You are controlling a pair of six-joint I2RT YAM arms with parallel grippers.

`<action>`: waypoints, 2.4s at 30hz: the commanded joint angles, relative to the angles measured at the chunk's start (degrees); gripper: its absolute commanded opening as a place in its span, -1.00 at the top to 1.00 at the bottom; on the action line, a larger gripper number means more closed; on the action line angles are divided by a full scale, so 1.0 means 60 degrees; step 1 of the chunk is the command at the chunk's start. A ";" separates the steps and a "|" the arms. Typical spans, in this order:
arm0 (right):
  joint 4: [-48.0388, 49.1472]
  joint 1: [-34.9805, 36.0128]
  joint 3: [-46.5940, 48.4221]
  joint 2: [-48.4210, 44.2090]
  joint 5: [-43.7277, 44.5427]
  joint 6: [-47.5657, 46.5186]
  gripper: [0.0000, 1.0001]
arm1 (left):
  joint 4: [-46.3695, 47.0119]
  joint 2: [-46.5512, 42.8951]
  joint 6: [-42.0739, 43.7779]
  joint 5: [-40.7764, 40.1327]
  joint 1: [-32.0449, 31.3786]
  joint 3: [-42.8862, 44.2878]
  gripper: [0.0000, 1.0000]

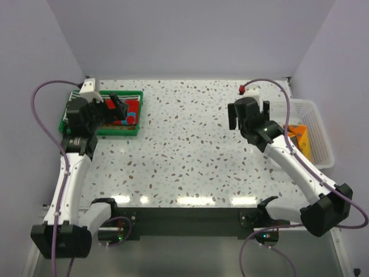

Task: Fold and stack the towels
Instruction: Grab crumpled towel, then move the towel to the center of the board

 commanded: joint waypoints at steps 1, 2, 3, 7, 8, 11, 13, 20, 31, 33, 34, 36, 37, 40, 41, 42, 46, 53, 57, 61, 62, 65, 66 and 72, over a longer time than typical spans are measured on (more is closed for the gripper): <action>-0.0839 -0.1303 0.0716 0.0508 0.0682 0.0741 -0.98 | -0.0611 -0.1272 0.0221 -0.0264 -0.0037 -0.0890 -1.00; -0.0956 -0.2061 0.0805 0.0640 0.0653 0.1047 -0.97 | -0.0772 -0.1448 0.0221 -0.0367 -0.0066 -0.0964 -1.00; -0.1219 -0.2475 0.0994 0.0743 0.0595 0.1225 -0.97 | -0.0876 -0.1667 0.0235 -0.0586 -0.0269 -0.1095 -1.00; -0.1281 -0.4686 0.1012 0.1285 -0.0122 0.2031 -0.97 | -0.0993 -0.2050 0.0323 -0.0821 -0.0856 -0.1681 -1.00; -0.1193 -0.5503 0.0967 0.1518 -0.0573 0.2293 -0.97 | -0.0979 -0.2108 0.0338 -0.0880 -0.0929 -0.1798 -0.98; -0.1031 -0.6591 0.0923 0.2105 -0.0973 0.2763 -0.97 | -0.0833 -0.2328 0.0396 -0.1056 -0.1193 -0.2282 -0.95; -0.0914 -0.6858 0.0909 0.2705 -0.1105 0.2910 -0.97 | -0.0716 -0.2372 0.0426 -0.1173 -0.1325 -0.2502 -0.95; 0.0081 -0.7751 0.0689 0.4361 -0.2056 0.3204 -0.97 | -0.0394 -0.2431 0.0470 -0.1262 -0.1414 -0.2999 -0.95; 0.0331 -0.8074 0.0528 0.6559 -0.3052 0.3102 -0.50 | -0.0086 -0.2255 0.0382 -0.1262 -0.1414 -0.3352 -0.69; 0.0448 -0.8104 0.0426 0.6735 -0.3345 0.2897 -0.18 | -0.0071 -0.2226 0.0382 -0.1218 -0.1414 -0.3425 -0.70; 0.0492 -0.8104 0.0411 0.6750 -0.3375 0.2809 0.21 | -0.0042 -0.2226 0.0411 -0.1174 -0.1414 -0.3454 -0.72; 0.0478 -0.8104 0.0410 0.6561 -0.3361 0.2561 0.84 | -0.0071 -0.2153 0.0426 -0.1145 -0.1414 -0.3455 -1.00; 0.0434 -0.8089 0.0439 0.6400 -0.3332 0.2559 0.98 | -0.0071 -0.2138 0.0426 -0.1145 -0.1414 -0.3469 -1.00; 0.0259 -0.8075 0.0717 0.5420 -0.3039 0.2209 1.00 | -0.0056 -0.2124 0.0441 -0.1232 -0.1399 -0.3469 -1.00; 0.0070 -0.8089 0.0849 0.5156 -0.3024 0.2135 1.00 | -0.0027 -0.2138 0.0441 -0.1261 -0.1399 -0.3498 -1.00; -0.0034 -0.8060 0.1183 0.4559 -0.3024 0.2091 1.00 | 0.0002 -0.2153 0.0412 -0.1262 -0.1399 -0.3513 -1.00; -0.0313 -0.7521 0.2283 0.3356 -0.3520 0.1697 1.00 | 0.0090 -0.2095 0.0397 -0.1115 -0.1413 -0.3572 -1.00; -0.1791 -0.4153 0.5637 0.3161 -0.3771 -0.0266 1.00 | 0.0105 -0.2167 0.0455 -0.1262 -0.1413 -0.3630 -1.00; -0.2114 -0.2248 0.5760 0.3059 -0.4722 -0.0590 1.00 | 0.0105 -0.2197 0.0455 -0.1247 -0.1399 -0.3659 -1.00; -0.2217 0.0530 0.4442 0.3146 -0.5161 -0.0722 1.00 | 0.0149 -0.2182 0.0368 -0.1262 -0.1399 -0.3689 -1.00; -0.2333 0.0945 0.3772 0.3234 -0.5192 -0.0591 0.99 | 0.0149 -0.2168 0.0338 -0.1204 -0.1399 -0.3674 -1.00; -0.2262 0.2863 0.2467 0.3731 -0.5529 -0.0444 0.93 | 0.0120 -0.2124 0.0207 -0.0765 -0.1414 -0.3587 -1.00; -0.2247 0.3840 0.2229 0.4081 -0.5819 -0.0429 0.73 | 0.0047 -0.2095 0.0148 -0.0619 -0.1414 -0.3543 -1.00; -0.1968 0.4860 0.1202 0.3969 -0.6631 0.0039 -0.23 | -0.0129 -0.1685 0.0046 0.0157 -0.1428 -0.3294 -1.00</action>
